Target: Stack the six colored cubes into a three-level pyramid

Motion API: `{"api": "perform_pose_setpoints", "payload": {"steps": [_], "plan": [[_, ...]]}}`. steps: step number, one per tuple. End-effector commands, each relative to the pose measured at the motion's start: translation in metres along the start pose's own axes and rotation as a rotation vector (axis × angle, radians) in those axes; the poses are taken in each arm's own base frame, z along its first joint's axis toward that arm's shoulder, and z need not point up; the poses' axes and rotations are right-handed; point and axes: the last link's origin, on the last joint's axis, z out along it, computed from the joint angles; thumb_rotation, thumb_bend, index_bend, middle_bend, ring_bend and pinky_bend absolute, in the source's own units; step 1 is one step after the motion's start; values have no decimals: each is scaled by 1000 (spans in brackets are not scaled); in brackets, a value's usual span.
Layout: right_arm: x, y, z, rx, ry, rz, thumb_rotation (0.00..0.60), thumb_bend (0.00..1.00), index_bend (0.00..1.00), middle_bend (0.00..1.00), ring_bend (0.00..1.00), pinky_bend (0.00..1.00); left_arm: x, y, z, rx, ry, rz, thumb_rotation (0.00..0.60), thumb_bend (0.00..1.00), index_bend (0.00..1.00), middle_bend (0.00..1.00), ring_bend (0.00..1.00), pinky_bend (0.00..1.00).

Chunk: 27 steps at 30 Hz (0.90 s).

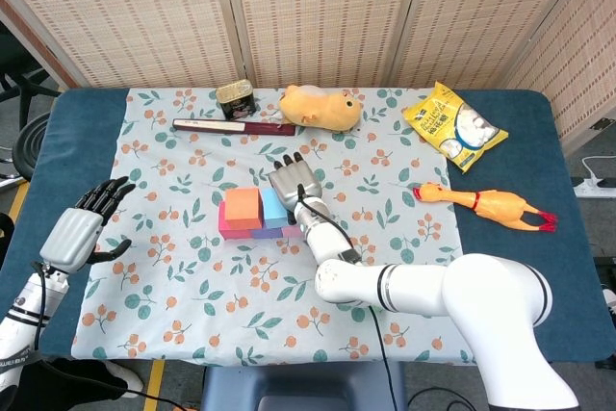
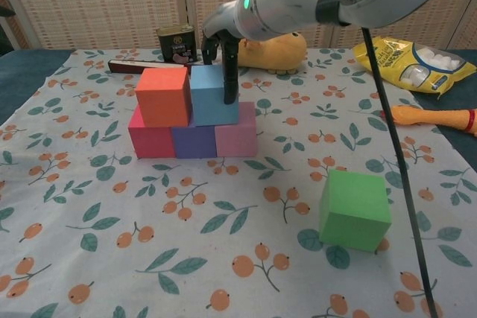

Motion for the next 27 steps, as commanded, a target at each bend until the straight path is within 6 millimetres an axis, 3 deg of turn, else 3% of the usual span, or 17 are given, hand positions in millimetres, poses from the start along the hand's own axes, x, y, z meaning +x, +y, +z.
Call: {"api": "perform_pose_setpoints", "payload": {"steps": [1,27], "plan": [[0,-1,0,1,1,4,600,0,454,109,0,0,0,0,0,0,0,1,600,309,0,0,0,146],[-1,-5,3,-12,-4,16,600,0,429,108,0,0,-1,-2,-1,5,-1,-2,600,308,0,0,0,146]]}}
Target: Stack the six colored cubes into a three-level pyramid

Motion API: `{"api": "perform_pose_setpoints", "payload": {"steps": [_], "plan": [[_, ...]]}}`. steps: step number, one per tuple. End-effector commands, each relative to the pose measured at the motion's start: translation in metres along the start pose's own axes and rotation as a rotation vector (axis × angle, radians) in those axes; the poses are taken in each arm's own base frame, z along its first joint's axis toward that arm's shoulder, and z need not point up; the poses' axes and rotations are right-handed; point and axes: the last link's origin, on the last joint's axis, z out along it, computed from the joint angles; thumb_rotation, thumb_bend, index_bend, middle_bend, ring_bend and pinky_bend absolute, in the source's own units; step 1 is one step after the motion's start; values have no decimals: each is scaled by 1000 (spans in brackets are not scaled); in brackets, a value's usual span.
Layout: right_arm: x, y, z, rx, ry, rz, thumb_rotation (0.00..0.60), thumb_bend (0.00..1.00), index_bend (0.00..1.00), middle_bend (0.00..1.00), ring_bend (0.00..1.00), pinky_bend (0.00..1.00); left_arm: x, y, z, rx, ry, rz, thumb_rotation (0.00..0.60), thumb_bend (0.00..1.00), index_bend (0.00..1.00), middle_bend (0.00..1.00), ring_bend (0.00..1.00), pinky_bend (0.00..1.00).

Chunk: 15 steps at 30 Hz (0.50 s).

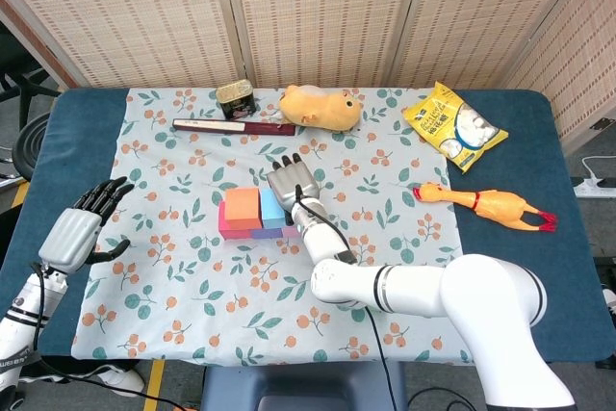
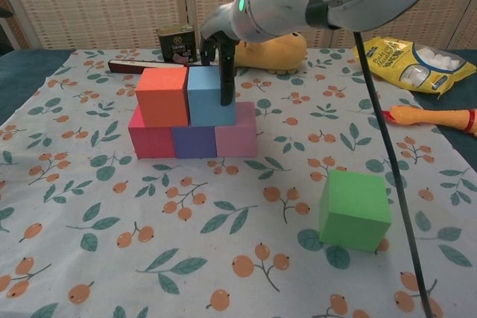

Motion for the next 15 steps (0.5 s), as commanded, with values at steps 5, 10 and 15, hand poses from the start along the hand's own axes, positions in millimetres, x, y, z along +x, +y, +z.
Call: {"api": "perform_pose_setpoints", "payload": {"steps": [5,10,15], "plan": [[0,-1,1,-2,1,2,600,0,408,108,0,0,0,-1,0,1,1,-3,600,309,0,0,0,147],[0,-1,0,-3,-1,3,600,0,333,108,0,0,0,-1,0,2,2,-3,600,308,0,0,0,146],[0,-1,0,-3,-6,-2,600,0,224,106,0,0,0,-1,0,1,3,-4,600,307,0,0,0,147]]}}
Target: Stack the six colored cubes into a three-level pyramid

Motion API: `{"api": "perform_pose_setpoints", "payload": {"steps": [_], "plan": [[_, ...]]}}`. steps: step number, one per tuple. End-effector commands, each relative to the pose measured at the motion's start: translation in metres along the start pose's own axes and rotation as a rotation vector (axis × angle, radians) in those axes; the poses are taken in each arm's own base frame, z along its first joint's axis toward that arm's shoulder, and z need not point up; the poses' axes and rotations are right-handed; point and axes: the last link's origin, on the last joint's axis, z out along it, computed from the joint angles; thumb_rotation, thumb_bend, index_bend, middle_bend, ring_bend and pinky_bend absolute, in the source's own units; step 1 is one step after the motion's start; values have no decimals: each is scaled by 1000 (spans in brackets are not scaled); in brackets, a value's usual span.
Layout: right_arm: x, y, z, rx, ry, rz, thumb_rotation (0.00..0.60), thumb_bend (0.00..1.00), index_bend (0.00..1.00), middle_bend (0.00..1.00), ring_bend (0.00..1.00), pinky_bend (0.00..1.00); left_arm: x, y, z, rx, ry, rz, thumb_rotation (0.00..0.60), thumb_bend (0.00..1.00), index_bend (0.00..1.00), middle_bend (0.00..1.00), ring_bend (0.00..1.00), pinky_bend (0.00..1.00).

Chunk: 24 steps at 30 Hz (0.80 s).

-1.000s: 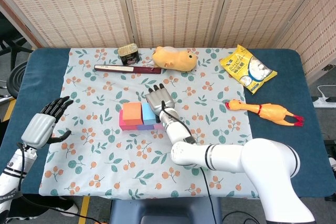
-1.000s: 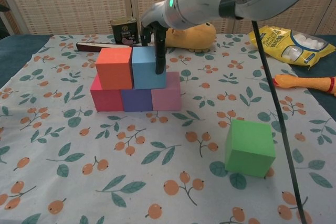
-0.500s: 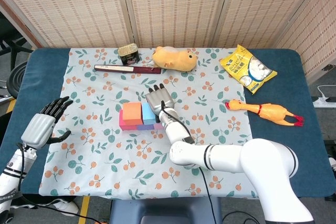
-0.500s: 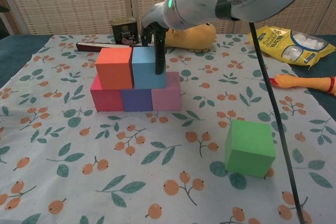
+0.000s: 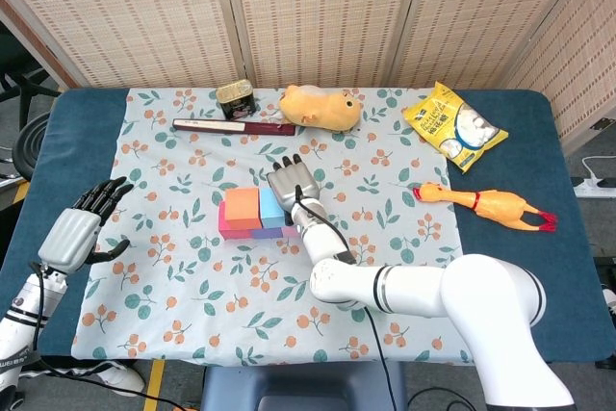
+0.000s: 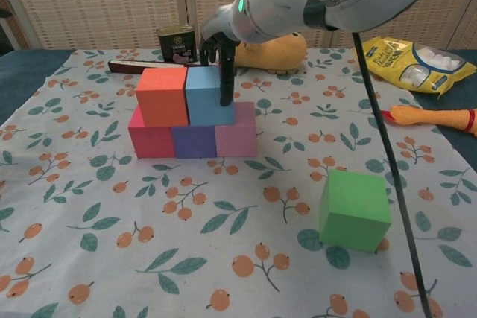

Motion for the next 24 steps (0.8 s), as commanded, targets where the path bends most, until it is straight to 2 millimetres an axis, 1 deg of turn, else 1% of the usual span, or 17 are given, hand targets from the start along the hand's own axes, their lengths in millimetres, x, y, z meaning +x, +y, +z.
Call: {"api": "perform_pose_setpoints", "payload": {"steps": [1,10,15,19,24], "plan": [[0,0,0,2,0,0,600,0,208,105,0,0,0,0,0,-1,0,0,600,307,0,0,0,146],[0,-2,-2,9,-3,1,600,0,109,102,0,0,0,-1,-1,0,1,0,600,308,0,0,0,146],[4,1,-8,22,1,12,600,0,15,90,0,0,-2,0,0,-4,-7,2,600,305,0,0,0,147],[13,12,-18,33,25,32,600,0,0,74,0,0,-3,1,1,-5,-13,9,600,305,0,0,0,146],[25,40,-37,46,50,104,600,0,0,74,0,0,-5,4,3,-15,-17,19,600,301,5,0,0,146]]}}
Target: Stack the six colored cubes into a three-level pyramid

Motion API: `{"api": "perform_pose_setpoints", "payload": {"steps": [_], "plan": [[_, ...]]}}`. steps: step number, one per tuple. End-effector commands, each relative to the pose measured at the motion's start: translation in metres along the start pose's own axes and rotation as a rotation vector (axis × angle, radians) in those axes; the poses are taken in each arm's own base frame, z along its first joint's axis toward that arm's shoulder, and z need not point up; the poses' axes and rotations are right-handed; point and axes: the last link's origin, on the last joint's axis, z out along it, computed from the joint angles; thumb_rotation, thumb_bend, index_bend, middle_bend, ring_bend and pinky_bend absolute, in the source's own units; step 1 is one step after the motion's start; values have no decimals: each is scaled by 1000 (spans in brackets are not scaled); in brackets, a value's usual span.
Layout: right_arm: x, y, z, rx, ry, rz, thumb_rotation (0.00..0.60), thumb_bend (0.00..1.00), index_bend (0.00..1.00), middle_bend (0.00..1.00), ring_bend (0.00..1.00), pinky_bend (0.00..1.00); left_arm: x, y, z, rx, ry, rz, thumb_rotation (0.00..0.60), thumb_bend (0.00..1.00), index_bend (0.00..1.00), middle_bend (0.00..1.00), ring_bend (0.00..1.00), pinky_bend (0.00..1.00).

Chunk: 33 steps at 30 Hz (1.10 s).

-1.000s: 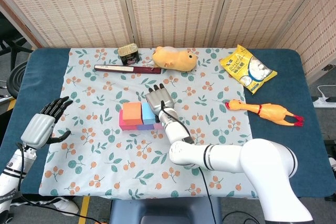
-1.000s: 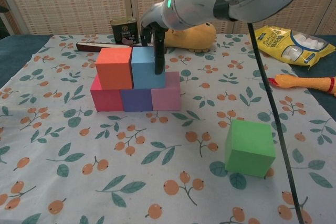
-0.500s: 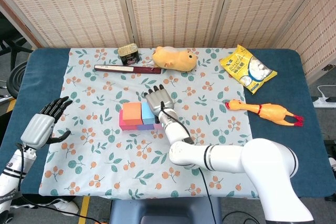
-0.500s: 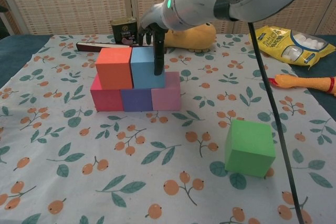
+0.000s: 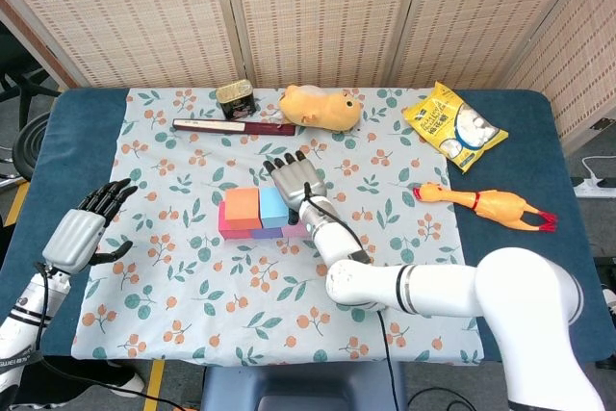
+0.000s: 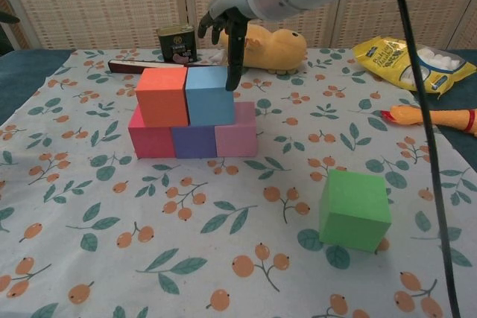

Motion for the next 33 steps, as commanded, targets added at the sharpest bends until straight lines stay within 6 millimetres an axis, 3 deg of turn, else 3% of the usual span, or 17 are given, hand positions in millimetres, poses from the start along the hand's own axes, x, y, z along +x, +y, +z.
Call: {"api": "perform_pose_setpoints", "payload": {"steps": [1,7,13,17,20,28,33], "plan": [[11,23,-16,12,25,59,600,0,0,75,0,0,0,2,1,-8,-1,9,600,300,13,0,0,146],[10,63,-48,56,81,121,600,0,39,101,0,1,1,6,5,-9,10,17,600,298,28,0,0,146],[-14,108,-84,64,105,158,600,0,96,195,0,176,2,9,7,2,31,10,600,298,28,0,0,147],[-22,118,-94,66,104,166,600,0,96,201,0,192,1,10,7,5,29,7,600,298,28,0,0,148],[-47,145,-123,47,95,204,600,0,96,201,0,204,-1,11,9,28,37,-2,600,297,28,0,0,149],[-97,166,-167,124,99,222,600,0,109,202,8,225,-4,8,10,90,45,-6,600,302,28,0,0,151],[-120,173,-183,142,94,232,600,0,79,202,8,227,-2,8,10,107,49,-10,600,301,28,0,0,150]]}}
